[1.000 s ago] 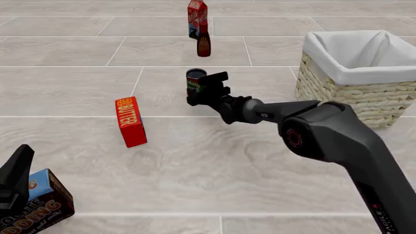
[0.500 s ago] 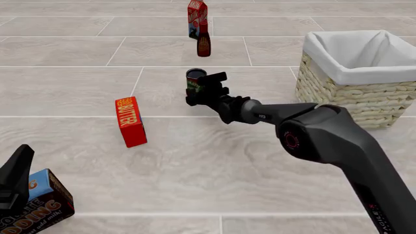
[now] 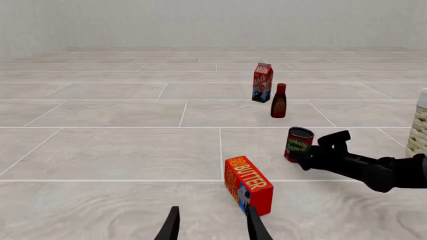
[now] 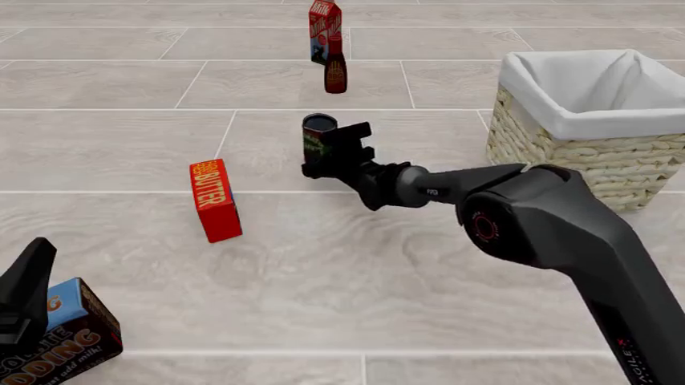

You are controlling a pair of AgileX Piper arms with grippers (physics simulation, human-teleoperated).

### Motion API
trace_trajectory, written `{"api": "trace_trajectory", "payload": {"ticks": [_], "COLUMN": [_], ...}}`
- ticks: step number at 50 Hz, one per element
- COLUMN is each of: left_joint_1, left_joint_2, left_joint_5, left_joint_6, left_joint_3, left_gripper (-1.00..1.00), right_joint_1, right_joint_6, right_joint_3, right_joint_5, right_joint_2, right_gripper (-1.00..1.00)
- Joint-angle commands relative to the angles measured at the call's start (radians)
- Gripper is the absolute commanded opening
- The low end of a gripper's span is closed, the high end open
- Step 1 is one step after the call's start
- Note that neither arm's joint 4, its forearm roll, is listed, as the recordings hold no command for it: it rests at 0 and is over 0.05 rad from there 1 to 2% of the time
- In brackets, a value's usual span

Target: Pick the tomato sauce and place it in the basket.

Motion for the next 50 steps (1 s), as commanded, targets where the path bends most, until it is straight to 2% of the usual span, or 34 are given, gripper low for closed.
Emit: {"api": "trace_trajectory", "payload": {"ticks": [1,8,22,50], "left_joint_1": [0.000,0.000,0.000,0.000], "left_joint_2": [0.000,0.000,0.000,0.000], "left_joint_5": [0.000,0.000,0.000,0.000], "left_joint_6": [0.000,0.000,0.000,0.000], "left_joint_3": [0.000,0.000,0.000,0.000], "left_gripper": [1.00,1.00,1.00,1.00], "right_joint_1": [0.021,0.025,0.029,0.032], "right_joint_6": [0.014,-0.003,-0.038,-0.054], "right_joint_3": [0.165,0.258,0.345,0.513], "right_joint_5": [-0.086,-0.107,-0.107,-0.162], "right_joint_2": [-0.100,-0.180,-0.294,-0.450], "right_gripper": [-1.00,-1.00,-1.00,-1.00]}}
